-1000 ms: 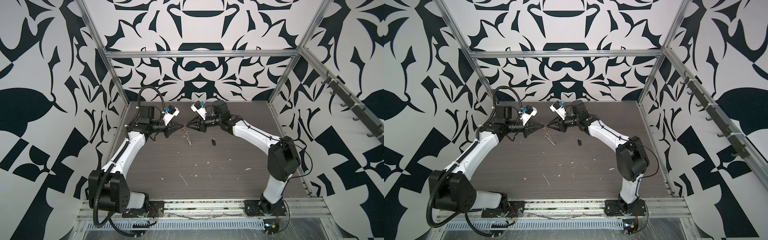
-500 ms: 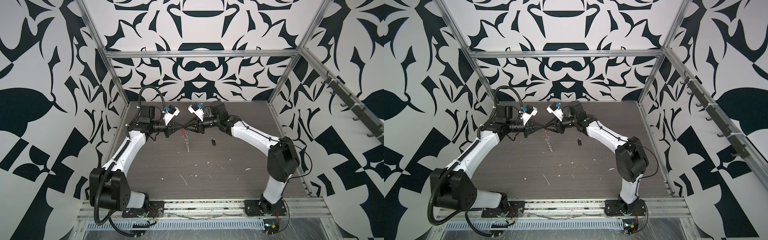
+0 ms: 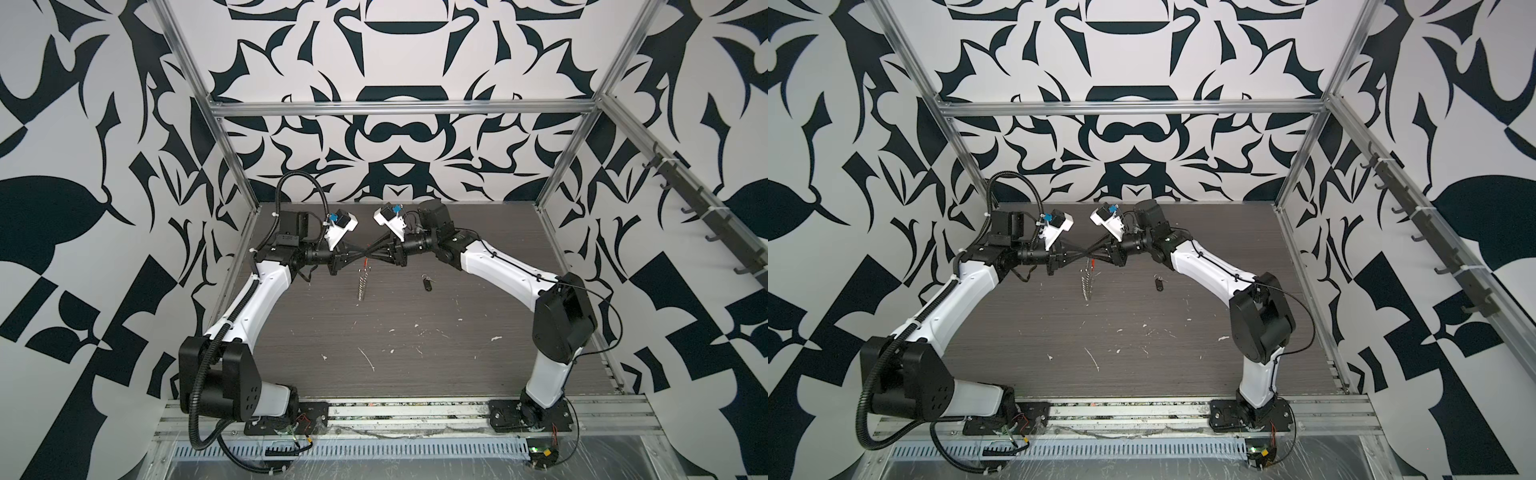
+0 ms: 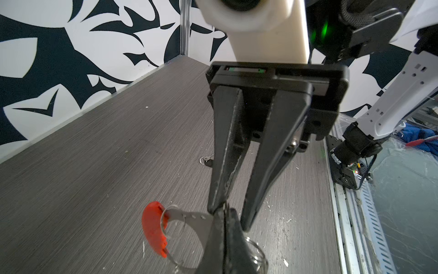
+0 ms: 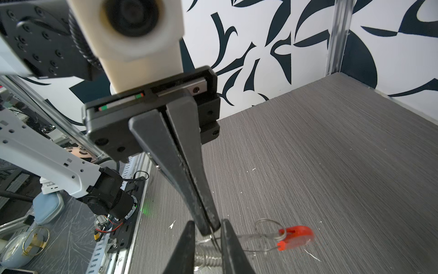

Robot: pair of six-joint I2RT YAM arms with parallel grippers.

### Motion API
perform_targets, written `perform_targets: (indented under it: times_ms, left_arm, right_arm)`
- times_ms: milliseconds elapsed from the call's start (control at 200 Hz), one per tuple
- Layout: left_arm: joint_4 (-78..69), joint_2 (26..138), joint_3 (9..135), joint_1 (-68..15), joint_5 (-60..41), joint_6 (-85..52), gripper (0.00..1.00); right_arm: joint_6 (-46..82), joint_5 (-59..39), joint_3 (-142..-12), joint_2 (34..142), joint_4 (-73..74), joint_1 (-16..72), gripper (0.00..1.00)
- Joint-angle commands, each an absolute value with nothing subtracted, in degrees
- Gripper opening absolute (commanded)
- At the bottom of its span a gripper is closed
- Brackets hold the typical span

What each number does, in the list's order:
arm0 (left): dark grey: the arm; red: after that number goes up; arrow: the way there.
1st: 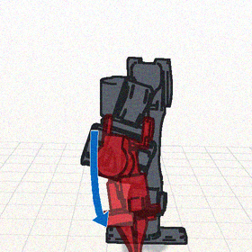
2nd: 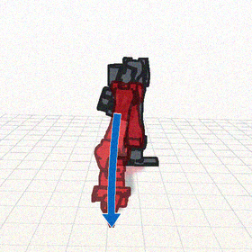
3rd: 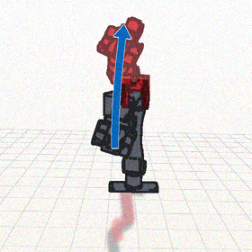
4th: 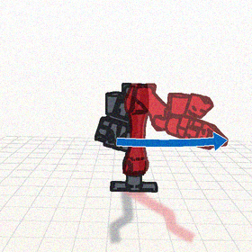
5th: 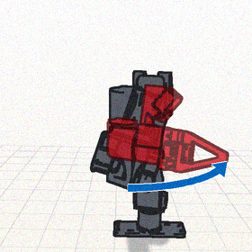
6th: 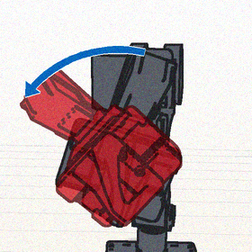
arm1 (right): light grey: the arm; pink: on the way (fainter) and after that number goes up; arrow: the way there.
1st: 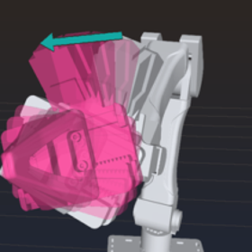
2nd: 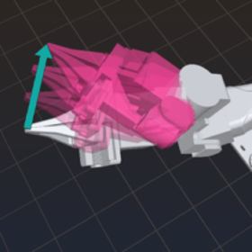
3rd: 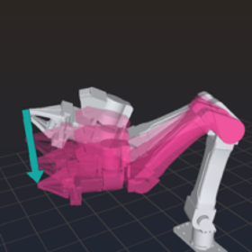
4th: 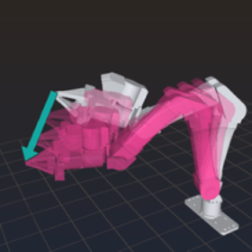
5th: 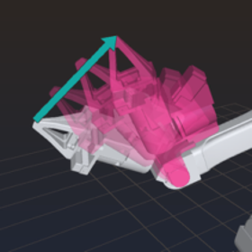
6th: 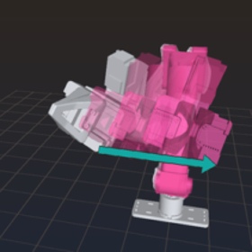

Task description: Put the keys on the keyring

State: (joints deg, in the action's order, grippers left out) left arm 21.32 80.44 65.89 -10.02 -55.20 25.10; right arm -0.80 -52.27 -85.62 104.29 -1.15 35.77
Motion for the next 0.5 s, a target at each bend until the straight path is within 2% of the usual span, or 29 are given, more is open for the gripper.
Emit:
perform_targets:
  times_ms: [0,255,495]
  left_arm:
    - [22.49,79.67,67.85,-9.66,-57.63,25.75,0.00]
    - [22.62,80.20,68.47,-9.49,-58.79,25.18,0.00]
    - [22.60,80.39,68.82,-9.54,-59.83,24.52,0.00]
  right_arm:
    - [-2.94,-51.77,-86.32,102.95,-2.30,35.54,0.27]
    - [-2.32,-52.51,-85.87,102.47,-1.83,34.84,0.29]
    - [-0.60,-53.30,-86.76,103.51,-0.04,35.17,0.26]
